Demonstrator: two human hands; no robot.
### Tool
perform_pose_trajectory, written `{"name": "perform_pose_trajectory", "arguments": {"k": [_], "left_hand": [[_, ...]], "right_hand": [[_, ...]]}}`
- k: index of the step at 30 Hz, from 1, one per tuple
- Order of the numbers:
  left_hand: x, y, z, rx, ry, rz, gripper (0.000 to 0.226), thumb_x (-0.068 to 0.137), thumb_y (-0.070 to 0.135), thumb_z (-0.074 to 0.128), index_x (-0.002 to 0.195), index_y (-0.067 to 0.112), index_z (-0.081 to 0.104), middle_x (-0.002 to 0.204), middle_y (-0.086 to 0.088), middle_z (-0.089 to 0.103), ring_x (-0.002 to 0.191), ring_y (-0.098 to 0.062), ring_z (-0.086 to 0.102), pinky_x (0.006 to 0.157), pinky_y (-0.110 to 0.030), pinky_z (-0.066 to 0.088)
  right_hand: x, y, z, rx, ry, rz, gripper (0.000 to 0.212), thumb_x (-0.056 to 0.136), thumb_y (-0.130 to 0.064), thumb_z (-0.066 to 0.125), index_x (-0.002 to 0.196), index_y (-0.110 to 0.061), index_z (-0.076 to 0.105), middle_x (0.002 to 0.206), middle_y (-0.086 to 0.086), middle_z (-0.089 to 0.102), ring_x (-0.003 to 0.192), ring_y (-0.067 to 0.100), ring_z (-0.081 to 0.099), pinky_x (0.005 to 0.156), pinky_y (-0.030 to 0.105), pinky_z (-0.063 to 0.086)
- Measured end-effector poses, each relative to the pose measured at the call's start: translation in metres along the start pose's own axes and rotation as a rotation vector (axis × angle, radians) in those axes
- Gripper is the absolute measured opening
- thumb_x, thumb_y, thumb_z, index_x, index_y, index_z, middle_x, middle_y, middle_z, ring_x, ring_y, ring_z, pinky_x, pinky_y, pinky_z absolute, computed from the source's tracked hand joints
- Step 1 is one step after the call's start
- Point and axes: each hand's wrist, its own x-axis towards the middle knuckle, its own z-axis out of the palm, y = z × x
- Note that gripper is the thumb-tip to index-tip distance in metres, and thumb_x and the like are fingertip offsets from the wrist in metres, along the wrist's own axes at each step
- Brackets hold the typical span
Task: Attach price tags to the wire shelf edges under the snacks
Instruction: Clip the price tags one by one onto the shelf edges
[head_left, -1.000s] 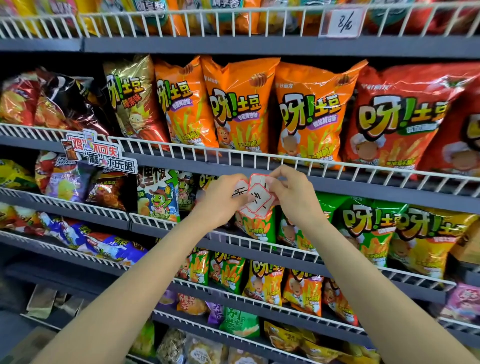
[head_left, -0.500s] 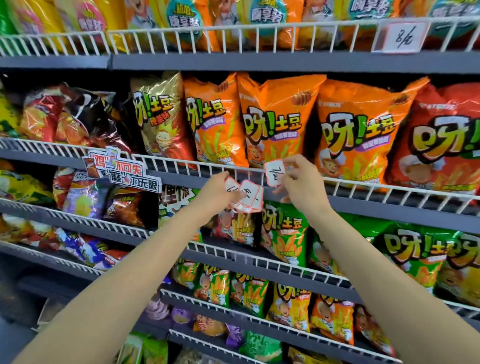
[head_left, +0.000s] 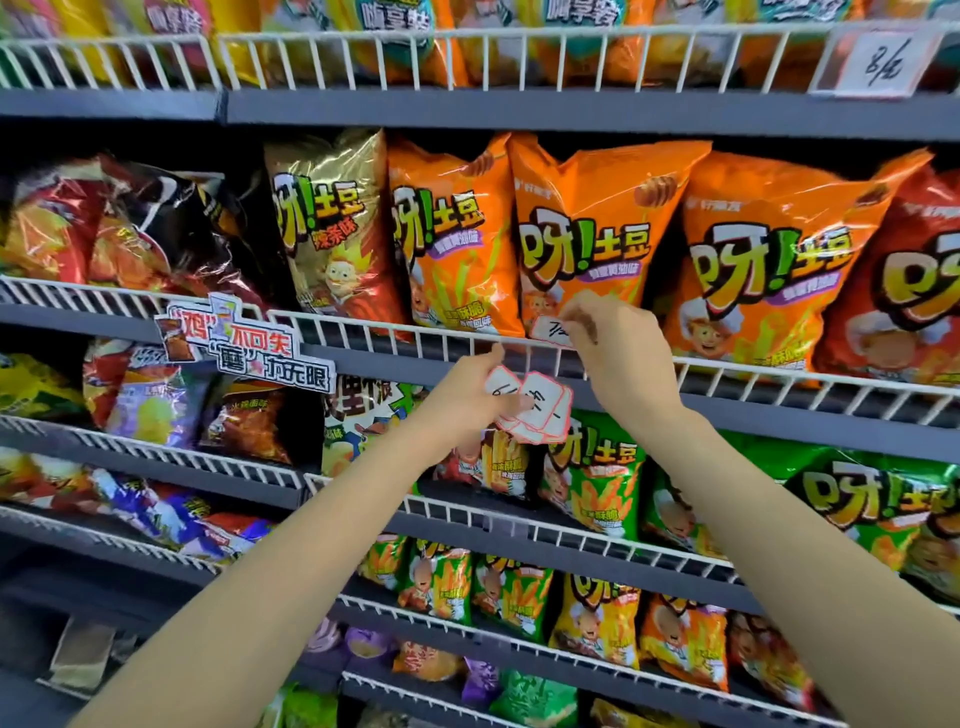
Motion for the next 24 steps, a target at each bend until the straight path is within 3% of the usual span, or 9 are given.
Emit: {"name": "perform_pose_trajectory", "arguments": {"k": [3,5,9,15,16,18,19,22,24], "left_hand": [[0.0,0.001,0.005,0.035,-0.022,0.019,0.082,0.089,0.023,0.063,0.15,0.011,0.011,0.157,-0.004,0.016,0.135,-0.015,0.031,0.099,-0.023,0.033],[-0.002,0.004,0.008,0.043,-0.04,0.007,0.086,0.088,0.022,0.064,0.15,0.009,0.006,0.157,-0.005,0.017,0.133,-0.014,0.034,0.091,-0.016,0.032],[-0.007,0.002,0.01,0.019,-0.091,-0.018,0.09,0.088,0.02,0.065,0.151,0.013,0.0,0.158,-0.005,0.013,0.142,-0.018,0.022,0.105,-0.022,0.025],[-0.012,-0.008,0.0,-0.036,-0.071,-0.011,0.085,0.085,0.017,0.068,0.15,0.024,0.015,0.157,-0.001,0.019,0.134,-0.017,0.036,0.099,-0.021,0.029],[-0.013,-0.011,-0.002,-0.059,-0.077,-0.014,0.084,0.084,0.017,0.069,0.15,0.027,0.018,0.155,-0.005,0.023,0.122,-0.021,0.047,0.095,-0.023,0.035],[-0.014,-0.015,-0.006,-0.091,-0.092,-0.024,0.081,0.084,0.016,0.069,0.148,0.034,0.023,0.147,-0.017,0.035,0.092,-0.024,0.06,0.073,-0.017,0.044],[-0.016,-0.016,-0.008,-0.103,-0.091,-0.02,0.079,0.084,0.014,0.069,0.146,0.035,0.026,0.145,-0.017,0.036,0.09,-0.02,0.061,0.07,-0.018,0.044],[-0.02,-0.019,-0.015,-0.116,-0.076,0.006,0.071,0.084,0.009,0.068,0.141,0.036,0.034,0.151,-0.003,0.027,0.114,-0.014,0.048,0.09,-0.029,0.046],[-0.023,-0.02,-0.018,-0.069,-0.096,0.029,0.068,0.086,0.008,0.065,0.139,0.038,0.035,0.151,-0.002,0.025,0.11,-0.009,0.042,0.082,-0.023,0.046]], "right_hand": [[0.001,-0.004,0.0,-0.026,0.0,-0.001,0.017,0.094,-0.013,0.049,0.102,-0.014,0.064,0.09,0.007,0.067,0.079,0.028,0.059,0.062,0.035,0.049],[0.001,-0.005,0.001,-0.072,-0.002,-0.001,0.018,0.095,-0.017,0.049,0.103,-0.015,0.064,0.089,0.007,0.068,0.079,0.029,0.061,0.063,0.037,0.05],[0.002,-0.007,0.001,-0.164,0.022,-0.015,0.02,0.096,-0.02,0.048,0.106,-0.018,0.065,0.091,0.007,0.069,0.085,0.028,0.061,0.061,0.033,0.045],[0.007,-0.012,0.005,-0.172,0.033,-0.054,0.02,0.096,-0.018,0.05,0.106,-0.015,0.067,0.099,0.006,0.065,0.088,0.024,0.058,0.061,0.029,0.043],[0.008,-0.013,0.006,-0.17,0.026,-0.061,0.02,0.096,-0.019,0.05,0.106,-0.014,0.067,0.101,0.007,0.064,0.089,0.024,0.058,0.061,0.029,0.042],[0.009,-0.015,0.007,-0.179,0.005,-0.071,0.022,0.096,-0.021,0.049,0.108,-0.013,0.066,0.104,0.008,0.061,0.094,0.025,0.056,0.063,0.029,0.039],[0.009,-0.016,0.008,-0.195,-0.004,-0.075,0.023,0.096,-0.021,0.049,0.108,-0.013,0.066,0.105,0.008,0.06,0.096,0.025,0.055,0.063,0.029,0.037],[0.011,-0.017,0.01,-0.269,-0.006,-0.091,0.023,0.096,-0.023,0.049,0.108,-0.014,0.066,0.103,0.008,0.06,0.098,0.026,0.055,0.061,0.03,0.034],[0.012,-0.018,0.011,-0.298,-0.006,-0.105,0.022,0.096,-0.023,0.049,0.106,-0.016,0.067,0.101,0.007,0.061,0.098,0.026,0.055,0.059,0.03,0.035]]}}
